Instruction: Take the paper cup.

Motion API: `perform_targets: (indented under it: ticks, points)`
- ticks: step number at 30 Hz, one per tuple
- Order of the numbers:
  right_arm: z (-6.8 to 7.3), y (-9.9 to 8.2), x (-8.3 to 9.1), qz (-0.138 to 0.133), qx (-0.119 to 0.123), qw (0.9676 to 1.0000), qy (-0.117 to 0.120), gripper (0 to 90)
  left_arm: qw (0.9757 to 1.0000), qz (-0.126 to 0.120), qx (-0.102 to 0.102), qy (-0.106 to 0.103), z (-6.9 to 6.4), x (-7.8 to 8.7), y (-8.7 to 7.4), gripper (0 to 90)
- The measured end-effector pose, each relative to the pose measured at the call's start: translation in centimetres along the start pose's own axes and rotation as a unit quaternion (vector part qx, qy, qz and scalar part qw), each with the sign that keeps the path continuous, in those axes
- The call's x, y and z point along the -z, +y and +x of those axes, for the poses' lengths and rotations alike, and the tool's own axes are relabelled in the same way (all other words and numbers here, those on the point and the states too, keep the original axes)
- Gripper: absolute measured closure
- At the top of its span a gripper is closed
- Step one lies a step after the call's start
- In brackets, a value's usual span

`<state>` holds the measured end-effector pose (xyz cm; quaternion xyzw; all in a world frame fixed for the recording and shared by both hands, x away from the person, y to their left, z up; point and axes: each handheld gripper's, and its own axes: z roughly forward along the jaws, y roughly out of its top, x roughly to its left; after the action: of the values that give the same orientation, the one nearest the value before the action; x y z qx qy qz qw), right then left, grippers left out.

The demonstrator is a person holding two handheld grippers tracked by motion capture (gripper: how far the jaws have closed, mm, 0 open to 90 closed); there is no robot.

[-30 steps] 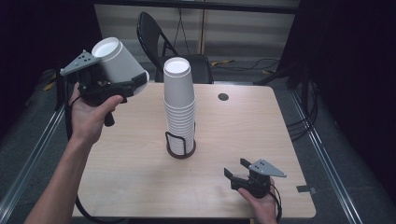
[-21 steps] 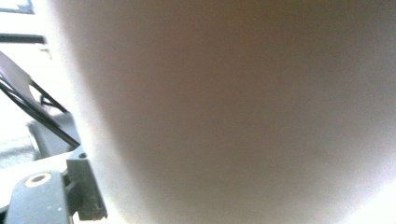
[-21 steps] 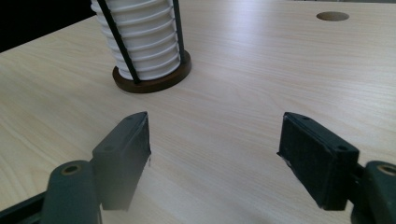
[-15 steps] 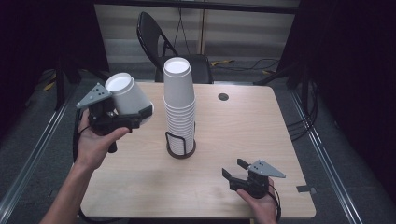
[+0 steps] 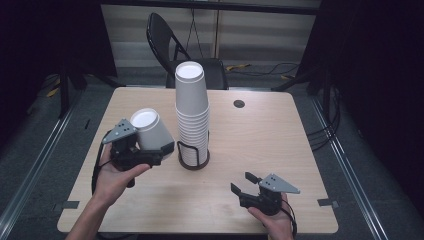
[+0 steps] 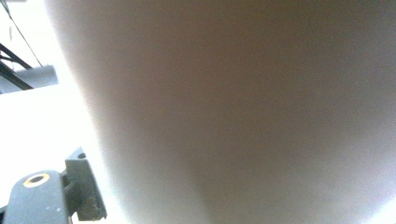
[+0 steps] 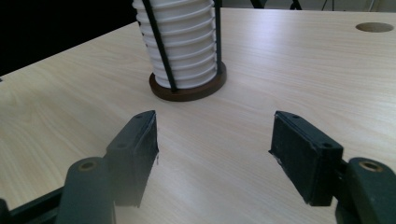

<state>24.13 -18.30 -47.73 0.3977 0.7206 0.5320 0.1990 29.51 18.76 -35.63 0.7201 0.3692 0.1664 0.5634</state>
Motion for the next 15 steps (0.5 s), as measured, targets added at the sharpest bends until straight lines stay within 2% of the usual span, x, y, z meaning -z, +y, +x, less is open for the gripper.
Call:
perform_targets:
  ticks: [1,2,4,5,8,9,11,12,14,15]
  points:
    - [0.0,0.0,0.0,0.0,0.0,1.0,0.0,31.7,1.0,0.0,0.0,0.0,0.0,0.0,0.0,12.0]
    - [0.2,0.1,-0.1,0.001,0.003,1.0,0.003,31.7,0.9999,0.007,-0.01,0.008,-0.6,-0.4,-0.6,12.0]
    - [0.3,0.1,-0.2,0.0,0.005,1.0,0.004,31.9,0.9998,0.013,-0.012,0.007,-0.9,-0.6,-0.7,12.0]
    - [0.4,0.2,-0.2,0.0,0.002,1.0,0.005,32.2,0.9997,0.023,-0.01,-0.001,-1.2,-0.8,-0.8,12.0]
    - [0.5,0.6,-0.5,-0.003,0.002,1.0,0.007,33.6,0.9995,0.027,-0.007,-0.014,-2.1,-1.3,-1.3,12.0]
    - [0.8,0.9,-0.7,-0.002,0.007,0.9999,0.009,33.7,0.9994,0.029,-0.01,-0.019,-2.8,-1.8,-1.7,12.0]
    - [0.9,1.0,-0.8,0.0,0.009,0.9999,0.012,34.1,0.9991,0.033,-0.009,-0.026,-3.0,-2.0,-1.8,12.0]
    - [1.3,1.4,-1.1,0.002,0.018,0.9997,0.017,34.6,0.9989,0.033,-0.007,-0.032,-3.2,-2.3,-2.0,12.0]
    - [1.5,1.5,-1.2,0.004,0.019,0.9996,0.019,35.0,0.9989,0.034,0.004,-0.033,-3.5,-2.7,-2.2,12.1]
    - [1.9,1.9,-1.5,0.003,0.024,0.9993,0.029,35.7,0.9988,0.036,0.006,-0.033,-3.8,-3.0,-2.5,12.1]
